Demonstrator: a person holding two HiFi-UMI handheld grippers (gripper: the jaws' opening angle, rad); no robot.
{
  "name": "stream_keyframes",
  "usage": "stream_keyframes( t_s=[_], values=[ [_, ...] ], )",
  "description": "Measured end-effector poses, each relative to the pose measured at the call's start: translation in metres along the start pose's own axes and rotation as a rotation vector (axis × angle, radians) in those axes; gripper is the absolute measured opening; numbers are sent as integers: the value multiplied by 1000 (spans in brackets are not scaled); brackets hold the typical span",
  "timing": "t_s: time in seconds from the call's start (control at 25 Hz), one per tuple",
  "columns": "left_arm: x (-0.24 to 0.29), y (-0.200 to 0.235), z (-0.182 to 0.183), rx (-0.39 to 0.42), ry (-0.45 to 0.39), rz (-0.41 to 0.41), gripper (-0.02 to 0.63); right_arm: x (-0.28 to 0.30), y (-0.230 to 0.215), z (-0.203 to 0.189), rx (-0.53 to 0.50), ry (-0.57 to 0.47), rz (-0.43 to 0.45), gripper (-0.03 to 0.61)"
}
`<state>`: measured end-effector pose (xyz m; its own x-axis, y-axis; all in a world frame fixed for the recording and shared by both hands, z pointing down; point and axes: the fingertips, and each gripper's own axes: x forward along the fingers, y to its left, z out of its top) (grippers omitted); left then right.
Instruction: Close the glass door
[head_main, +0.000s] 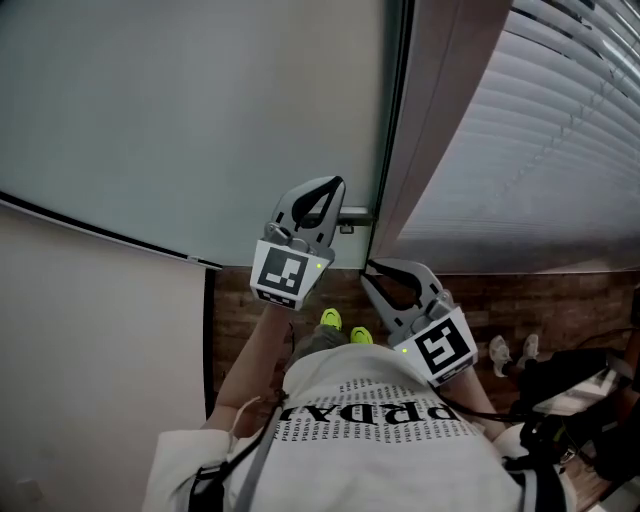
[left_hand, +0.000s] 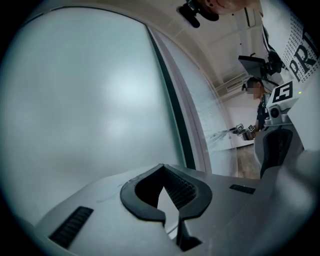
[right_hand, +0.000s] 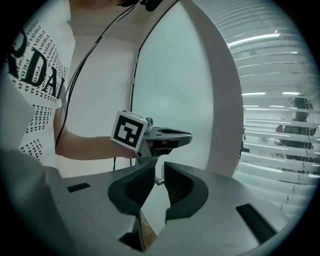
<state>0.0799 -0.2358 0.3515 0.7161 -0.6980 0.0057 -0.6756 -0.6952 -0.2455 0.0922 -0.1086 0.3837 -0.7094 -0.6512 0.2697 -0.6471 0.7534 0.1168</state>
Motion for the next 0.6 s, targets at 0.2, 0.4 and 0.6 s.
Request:
stream_keyframes(
  t_s=[0.2,0.4,0.6],
  values=[
    [-6,1,-1,-18,-9,17,2,0,-10,10,67,-44,3,27],
    [-3,8,-2,-39,7,33,2,5,-22,21,87,-84,-1,9],
    [-5,18,3,-47,18,32,2,14,-27,36,64,-109,8,8]
  ],
)
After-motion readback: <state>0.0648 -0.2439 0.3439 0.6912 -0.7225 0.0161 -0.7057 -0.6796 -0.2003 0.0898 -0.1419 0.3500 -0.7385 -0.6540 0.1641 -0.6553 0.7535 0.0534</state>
